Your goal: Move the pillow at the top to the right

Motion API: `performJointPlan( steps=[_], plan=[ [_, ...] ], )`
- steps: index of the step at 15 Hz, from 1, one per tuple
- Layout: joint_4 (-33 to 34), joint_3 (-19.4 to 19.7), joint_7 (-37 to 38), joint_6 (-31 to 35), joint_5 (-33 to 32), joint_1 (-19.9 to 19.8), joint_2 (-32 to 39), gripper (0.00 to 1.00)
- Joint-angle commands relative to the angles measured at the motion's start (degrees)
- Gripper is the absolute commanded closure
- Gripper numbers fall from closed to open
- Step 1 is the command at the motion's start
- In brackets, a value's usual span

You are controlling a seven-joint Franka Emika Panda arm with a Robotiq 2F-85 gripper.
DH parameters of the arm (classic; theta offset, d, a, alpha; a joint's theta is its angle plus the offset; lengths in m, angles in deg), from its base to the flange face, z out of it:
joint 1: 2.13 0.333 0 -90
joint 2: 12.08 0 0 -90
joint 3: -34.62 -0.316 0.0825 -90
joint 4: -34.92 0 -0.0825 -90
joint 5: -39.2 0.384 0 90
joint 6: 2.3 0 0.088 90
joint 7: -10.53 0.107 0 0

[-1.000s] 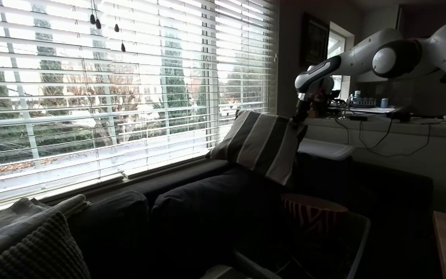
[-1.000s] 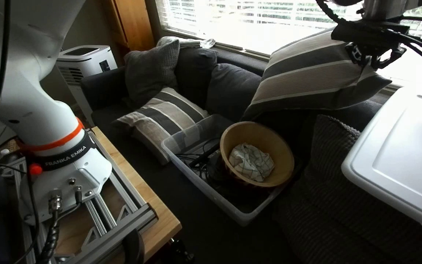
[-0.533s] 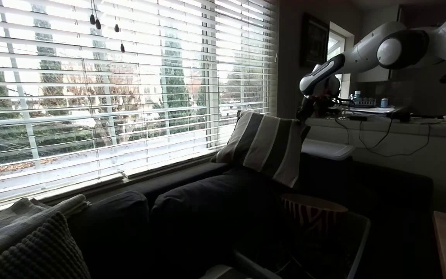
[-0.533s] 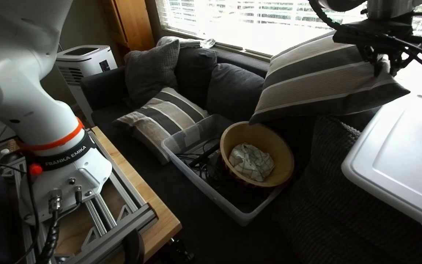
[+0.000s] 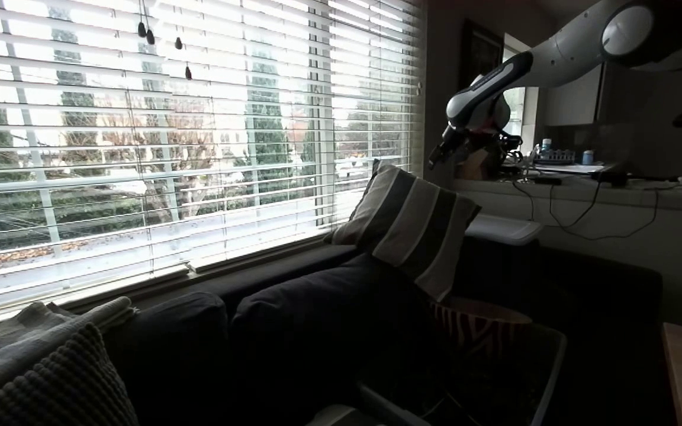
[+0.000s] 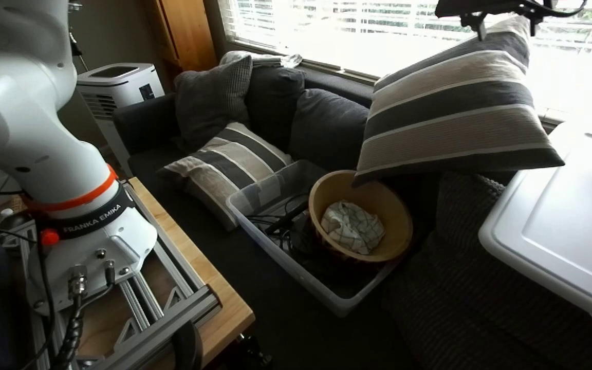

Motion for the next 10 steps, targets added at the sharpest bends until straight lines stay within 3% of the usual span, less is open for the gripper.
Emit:
performJointPlan(
  steps=[1, 9, 10],
  plan=[
    [-7.7, -4.4, -3.1, -5.7, 0.7, 1.7, -5.3, 0.0],
    [-7.6, -3.0, -8.4, -29.5, -1.8, 6.7, -5.2, 0.0],
    [-6.6, -2.6, -7.0, -25.7, 0.4, 6.9, -4.1, 0.0]
  ],
)
